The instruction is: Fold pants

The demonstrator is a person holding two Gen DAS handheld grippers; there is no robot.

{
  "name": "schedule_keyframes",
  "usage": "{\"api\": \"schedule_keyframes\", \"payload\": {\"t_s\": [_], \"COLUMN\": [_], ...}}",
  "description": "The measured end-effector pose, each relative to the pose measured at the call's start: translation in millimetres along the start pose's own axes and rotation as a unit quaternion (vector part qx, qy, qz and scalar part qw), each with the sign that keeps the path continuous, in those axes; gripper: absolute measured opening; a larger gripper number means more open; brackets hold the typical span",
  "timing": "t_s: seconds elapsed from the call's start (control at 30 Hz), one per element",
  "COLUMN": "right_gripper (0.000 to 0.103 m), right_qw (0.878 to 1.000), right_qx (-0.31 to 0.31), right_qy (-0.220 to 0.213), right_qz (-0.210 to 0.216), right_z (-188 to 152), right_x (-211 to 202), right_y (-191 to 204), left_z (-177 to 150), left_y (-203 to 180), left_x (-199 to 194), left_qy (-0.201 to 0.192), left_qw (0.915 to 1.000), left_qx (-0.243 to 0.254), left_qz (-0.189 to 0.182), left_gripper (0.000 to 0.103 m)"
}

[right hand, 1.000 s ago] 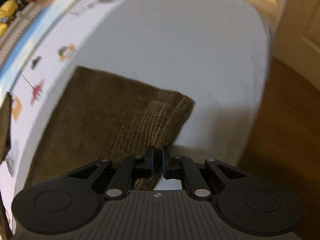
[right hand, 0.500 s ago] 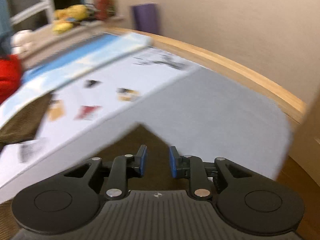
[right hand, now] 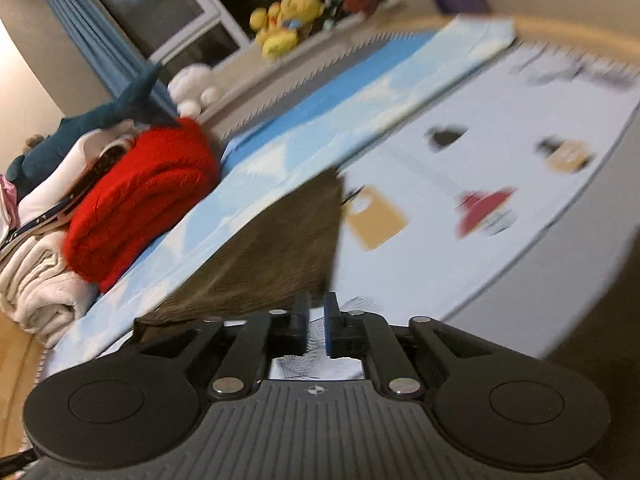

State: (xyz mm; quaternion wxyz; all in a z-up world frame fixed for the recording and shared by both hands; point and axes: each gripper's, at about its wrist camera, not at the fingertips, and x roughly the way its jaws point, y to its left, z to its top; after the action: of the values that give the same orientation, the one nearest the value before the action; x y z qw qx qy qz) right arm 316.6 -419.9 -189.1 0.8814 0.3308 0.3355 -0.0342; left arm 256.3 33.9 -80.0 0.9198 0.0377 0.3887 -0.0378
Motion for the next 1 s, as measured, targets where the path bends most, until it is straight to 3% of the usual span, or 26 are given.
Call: {"api": "schedule_keyframes", "payload": {"t_s": [0.03,0.07,0.17,0.27,0.3,0.33,0.4,0.43,0.47,0.5,0.53,0.57,0.67,0.77,0.83,0.87,0.93,1.0], "right_gripper": [0.042,0.049,0.049,0.049,0.049,0.050,0.050,0.050,0.041,0.029,0.015,0.009,0.006,0.005,0.005,0.004,0.003,0.004], "right_qw": [1.000,1.000,0.998,0.994,0.993,0.993,0.994,0.995,0.996,0.997,0.997,0.998,0.998,0.991,0.985,0.983,0.976,0.971], "right_qx": [0.008,0.018,0.053,0.107,0.117,0.118,0.106,0.099,0.087,0.077,0.064,0.060,0.066,0.088,0.079,0.076,0.074,0.059], "right_qy": [0.006,0.009,0.026,0.031,0.027,0.018,0.012,0.010,0.008,0.009,0.016,0.015,-0.015,-0.090,-0.147,-0.166,-0.204,-0.220], "right_qz": [-0.005,-0.010,-0.023,-0.021,-0.016,-0.010,-0.012,-0.011,-0.013,-0.019,-0.031,-0.031,-0.013,0.032,0.033,0.026,-0.008,-0.068], "right_z": [-1.7,-3.3,-7.2,-6.1,-6.2,-5.0,-1.2,-0.4,0.3,2.3,3.7,5.6,29.0,86.2,128.0,145.2,180.2,202.8], "right_x": [15.8,32.5,75.1,109.1,115.3,120.1,131.2,133.8,135.9,140.3,143.4,143.1,123.1,69.9,26.8,11.1,-13.7,-15.7], "right_y": [2.0,2.9,-1.1,-11.8,-13.1,-12.0,-6.9,-3.7,0.5,3.1,5.5,5.9,11.6,32.6,54.5,63.1,76.8,80.2], "left_z": [1.1,3.3,7.9,9.2,8.8,7.9,6.2,4.9,4.1,3.2,4.4,6.1,13.3,21.5,23.2,21.7,12.5,-2.9], "left_y": [-9.6,-21.3,-53.4,-78.8,-85.6,-93.3,-104.0,-106.0,-108.5,-107.6,-104.9,-104.6,-100.5,-91.0,-86.1,-84.5,-85.7,-93.3], "left_x": [12.8,27.7,70.3,106.6,117.5,128.6,151.0,158.2,168.1,175.2,177.0,179.7,171.9,152.3,139.7,133.1,120.6,111.3], "left_qy": [0.000,-0.003,-0.002,0.005,0.007,0.011,0.017,0.018,0.022,0.030,0.034,0.033,0.018,-0.007,-0.021,-0.025,-0.031,0.001], "left_qw": [1.0000,0.9999,0.9995,0.9990,0.9987,0.9982,0.9972,0.9971,0.9969,0.9965,0.9961,0.9961,0.9959,0.9941,0.9892,0.9835,0.9637,0.9311], "left_qx": [0.002,0.005,0.009,0.025,0.036,0.048,0.067,0.070,0.073,0.075,0.076,0.077,0.086,0.095,0.110,0.124,0.173,0.226], "left_qz": [-0.006,-0.011,-0.029,-0.038,-0.035,-0.033,-0.031,-0.025,-0.019,-0.020,-0.027,-0.026,-0.020,-0.050,-0.094,-0.129,-0.201,-0.287], "left_gripper": [0.002,0.003,0.011,0.043,0.062,0.070,0.070,0.065,0.057,0.027,0.006,0.005,0.003,0.003,0.003,0.003,0.003,0.003]}}
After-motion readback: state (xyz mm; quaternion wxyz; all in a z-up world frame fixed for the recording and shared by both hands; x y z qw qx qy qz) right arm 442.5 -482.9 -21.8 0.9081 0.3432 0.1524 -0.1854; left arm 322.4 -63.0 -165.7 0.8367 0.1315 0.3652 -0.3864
